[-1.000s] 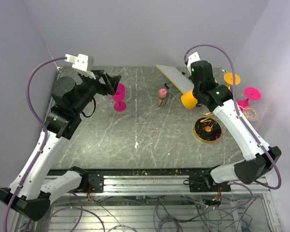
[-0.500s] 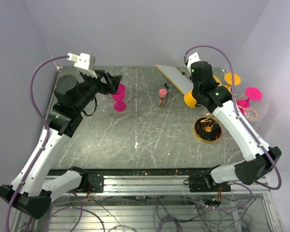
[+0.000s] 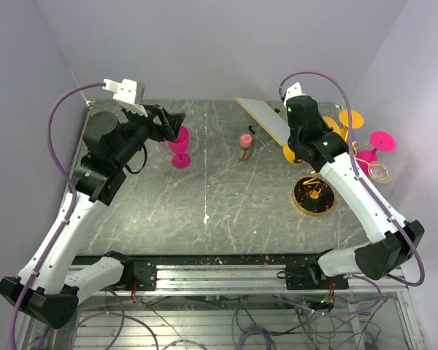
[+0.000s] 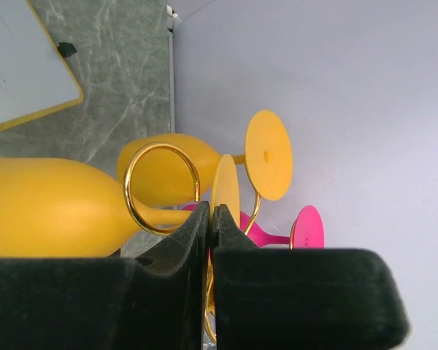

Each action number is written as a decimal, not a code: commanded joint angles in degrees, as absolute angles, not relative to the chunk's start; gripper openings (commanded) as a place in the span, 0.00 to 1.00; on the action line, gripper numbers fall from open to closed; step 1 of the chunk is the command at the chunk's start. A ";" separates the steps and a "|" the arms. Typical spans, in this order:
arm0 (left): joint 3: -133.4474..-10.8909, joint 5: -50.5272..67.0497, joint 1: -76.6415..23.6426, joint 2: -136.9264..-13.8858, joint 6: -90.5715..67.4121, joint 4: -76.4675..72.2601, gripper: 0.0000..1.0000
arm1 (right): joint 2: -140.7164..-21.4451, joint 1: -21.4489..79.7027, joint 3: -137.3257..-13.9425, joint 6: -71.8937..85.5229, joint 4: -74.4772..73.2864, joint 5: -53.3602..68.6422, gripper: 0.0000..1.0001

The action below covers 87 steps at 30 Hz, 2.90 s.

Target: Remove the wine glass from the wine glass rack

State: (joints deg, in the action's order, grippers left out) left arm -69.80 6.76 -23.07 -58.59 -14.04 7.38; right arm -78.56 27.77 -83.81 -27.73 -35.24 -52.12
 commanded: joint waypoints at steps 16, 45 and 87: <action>-69.47 7.22 -22.85 -60.14 -14.27 5.21 0.84 | -79.95 27.04 -83.42 -33.26 -27.17 -59.43 0.00; -69.24 5.02 -22.81 -60.17 -13.45 5.78 0.84 | -92.75 31.71 -108.63 -20.38 -25.15 -43.95 0.00; -68.87 34.59 -24.71 -55.85 -52.38 9.98 0.87 | -44.73 32.17 -57.71 32.25 -2.61 -5.22 0.00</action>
State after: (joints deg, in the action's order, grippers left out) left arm -70.02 29.95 -23.24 -55.75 -48.36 16.58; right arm -45.52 32.32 -57.87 32.82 -4.10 -4.12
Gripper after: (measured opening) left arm 0.877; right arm 0.013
